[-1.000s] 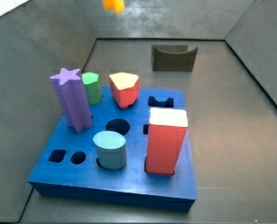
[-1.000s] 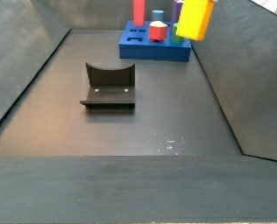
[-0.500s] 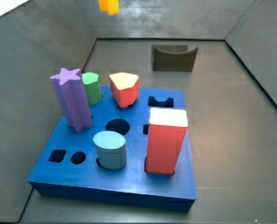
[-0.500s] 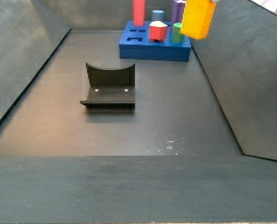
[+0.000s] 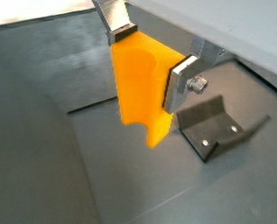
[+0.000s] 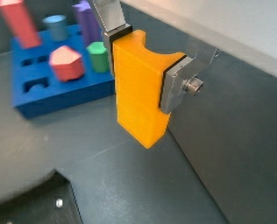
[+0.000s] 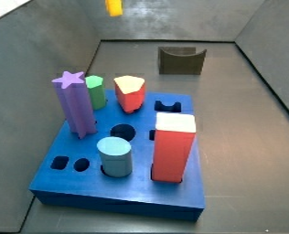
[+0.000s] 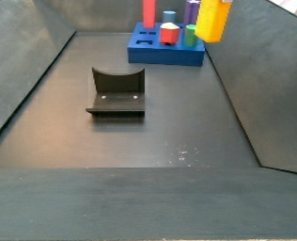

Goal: Pick up the arch object. Move up. Place the arch object on the fixture. Regrasp the arch object. Rotate the arch object. Move to above the board. Insert the arch object.
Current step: Rotate the arch object.

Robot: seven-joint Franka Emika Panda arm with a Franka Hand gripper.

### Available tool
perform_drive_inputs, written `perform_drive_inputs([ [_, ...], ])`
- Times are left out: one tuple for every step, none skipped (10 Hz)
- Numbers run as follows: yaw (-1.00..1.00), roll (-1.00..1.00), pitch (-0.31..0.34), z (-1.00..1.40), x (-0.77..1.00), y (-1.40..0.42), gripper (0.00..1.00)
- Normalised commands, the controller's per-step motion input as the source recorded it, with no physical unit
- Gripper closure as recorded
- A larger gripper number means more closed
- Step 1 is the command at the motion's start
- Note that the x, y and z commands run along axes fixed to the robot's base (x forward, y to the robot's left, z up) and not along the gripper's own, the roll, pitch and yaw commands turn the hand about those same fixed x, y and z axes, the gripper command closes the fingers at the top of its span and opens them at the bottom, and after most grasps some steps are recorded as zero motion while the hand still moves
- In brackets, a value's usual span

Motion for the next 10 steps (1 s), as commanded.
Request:
perform_drive_inputs([
  [-1.00, -0.03, 0.032, 0.01, -0.01, 0.01, 1.00],
  [-1.00, -0.04, 0.034, 0.01, 0.00, 0.01, 1.00],
  [-1.00, -0.04, 0.036, 0.01, 0.00, 0.01, 1.00],
  [-1.00, -0.04, 0.038, 0.01, 0.00, 0.01, 1.00],
  [-1.00, -0.04, 0.041, 0.01, 0.00, 0.01, 1.00],
  [-1.00, -0.05, 0.044, 0.01, 0.00, 0.01, 1.00],
  [-1.00, -0.05, 0.048, 0.01, 0.00, 0.01, 1.00],
  [-1.00, -0.05, 0.052, 0.01, 0.00, 0.01, 1.00],
  [-1.00, -0.06, 0.057, 0.01, 0.00, 0.01, 1.00],
  [-1.00, -0.07, 0.063, 0.01, 0.00, 0.01, 1.00],
])
